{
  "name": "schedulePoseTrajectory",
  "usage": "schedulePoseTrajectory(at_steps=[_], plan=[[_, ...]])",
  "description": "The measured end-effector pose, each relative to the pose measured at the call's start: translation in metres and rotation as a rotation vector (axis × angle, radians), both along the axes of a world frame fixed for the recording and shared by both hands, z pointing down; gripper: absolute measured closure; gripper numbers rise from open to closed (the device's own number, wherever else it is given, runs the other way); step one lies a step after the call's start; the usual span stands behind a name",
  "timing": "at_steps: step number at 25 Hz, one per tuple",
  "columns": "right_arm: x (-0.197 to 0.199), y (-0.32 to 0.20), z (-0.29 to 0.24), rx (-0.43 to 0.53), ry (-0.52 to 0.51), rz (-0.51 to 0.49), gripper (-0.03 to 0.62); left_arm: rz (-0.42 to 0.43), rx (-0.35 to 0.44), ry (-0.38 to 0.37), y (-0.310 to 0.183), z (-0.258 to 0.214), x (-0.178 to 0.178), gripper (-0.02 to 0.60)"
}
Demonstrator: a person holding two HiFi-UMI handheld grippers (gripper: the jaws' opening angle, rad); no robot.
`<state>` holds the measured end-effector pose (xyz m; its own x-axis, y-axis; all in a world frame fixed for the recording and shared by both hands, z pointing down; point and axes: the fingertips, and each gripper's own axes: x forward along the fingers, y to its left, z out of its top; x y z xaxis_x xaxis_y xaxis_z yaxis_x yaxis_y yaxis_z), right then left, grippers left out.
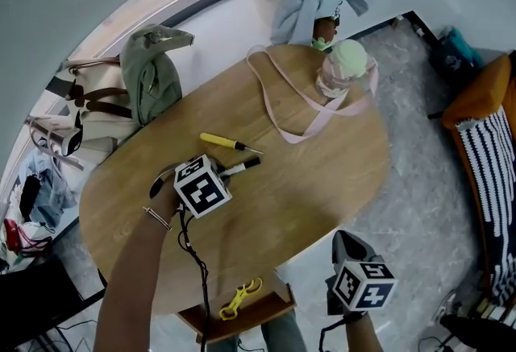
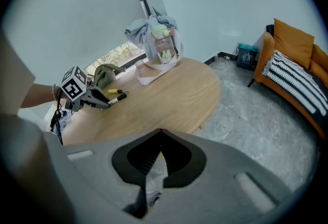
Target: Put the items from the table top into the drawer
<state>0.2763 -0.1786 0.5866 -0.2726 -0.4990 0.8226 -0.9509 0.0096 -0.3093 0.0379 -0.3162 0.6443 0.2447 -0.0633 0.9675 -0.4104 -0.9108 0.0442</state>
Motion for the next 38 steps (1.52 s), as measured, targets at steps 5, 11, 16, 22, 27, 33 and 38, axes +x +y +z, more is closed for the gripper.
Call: schedulePoseTrajectory(at_steps=[5, 11, 16, 22, 27, 33, 38], plan=[[0.001, -0.001, -0.001, 0.008, 0.010, 0.007, 0.589, -0.005, 0.029, -0.022, 0.002, 0.001, 0.000, 0.520], [0.001, -0.001, -0.004, 0.019, 0.034, -0.003, 0.588, -0.070, 0.058, -0.020, 0.003, 0.000, 0.001, 0.522], [-0.006, 0.003, -0.009, 0.037, 0.042, -0.016, 0.588, -0.156, 0.061, 0.048, 0.012, -0.010, -0.004, 0.522], [-0.010, 0.013, -0.015, 0.052, 0.045, 0.002, 0.588, -0.225, 0.073, 0.056, 0.042, -0.018, -0.020, 0.522], [-0.019, 0.027, -0.021, 0.063, 0.045, 0.021, 0.589, -0.309, 0.096, 0.089, 0.078, -0.034, -0.024, 0.522], [-0.035, 0.051, -0.032, 0.088, 0.068, 0.020, 0.589, -0.328, 0.129, 0.118, 0.118, -0.051, -0.027, 0.522], [-0.037, 0.079, -0.036, 0.093, 0.139, 0.025, 0.589, -0.375, 0.146, 0.149, 0.161, -0.068, -0.028, 0.522]])
